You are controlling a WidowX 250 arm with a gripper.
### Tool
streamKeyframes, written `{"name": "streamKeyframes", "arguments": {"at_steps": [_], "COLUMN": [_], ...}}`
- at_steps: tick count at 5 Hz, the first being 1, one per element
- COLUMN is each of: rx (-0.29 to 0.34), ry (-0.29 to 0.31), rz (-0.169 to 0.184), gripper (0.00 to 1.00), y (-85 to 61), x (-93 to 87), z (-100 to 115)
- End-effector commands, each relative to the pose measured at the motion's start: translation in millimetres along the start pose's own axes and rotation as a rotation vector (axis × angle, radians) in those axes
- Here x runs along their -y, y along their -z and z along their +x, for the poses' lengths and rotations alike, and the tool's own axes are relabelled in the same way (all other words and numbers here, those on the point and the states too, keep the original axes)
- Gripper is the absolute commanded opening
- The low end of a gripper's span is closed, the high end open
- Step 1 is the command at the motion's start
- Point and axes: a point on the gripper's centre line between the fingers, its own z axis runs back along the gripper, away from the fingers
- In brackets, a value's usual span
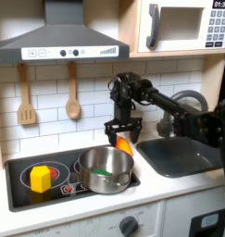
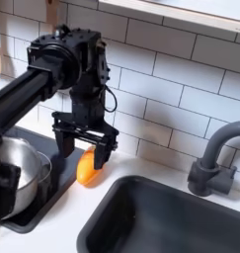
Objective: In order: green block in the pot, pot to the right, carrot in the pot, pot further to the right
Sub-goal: 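Put the carrot in the pot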
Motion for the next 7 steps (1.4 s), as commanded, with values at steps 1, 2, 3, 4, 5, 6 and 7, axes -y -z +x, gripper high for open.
{"name": "streamKeyframes", "arguments": {"at_steps": [1, 2, 3, 4, 5, 6, 7], "rx": [-0.020, -0.049, -0.044, -0.042, -0.029, -0.023, -0.015], "ry": [-0.003, -0.007, 0.015, 0.011, 0.017, 0.011, 0.013], "rz": [-0.005, -0.009, -0.014, -0.020, -0.021, -0.016, -0.016], "gripper": [1.00, 1.00, 1.00, 0.00, 0.00, 0.00, 0.00], "y": [11.9, 22.0, 22.2, 23.7, 20.0, 19.2, 9.3], "x": [2.2, 1.5, 8.7, 10.7, 12.2, 10.6, 10.0], "z": [4, 3, 6, 7, 6, 3, -7]}}
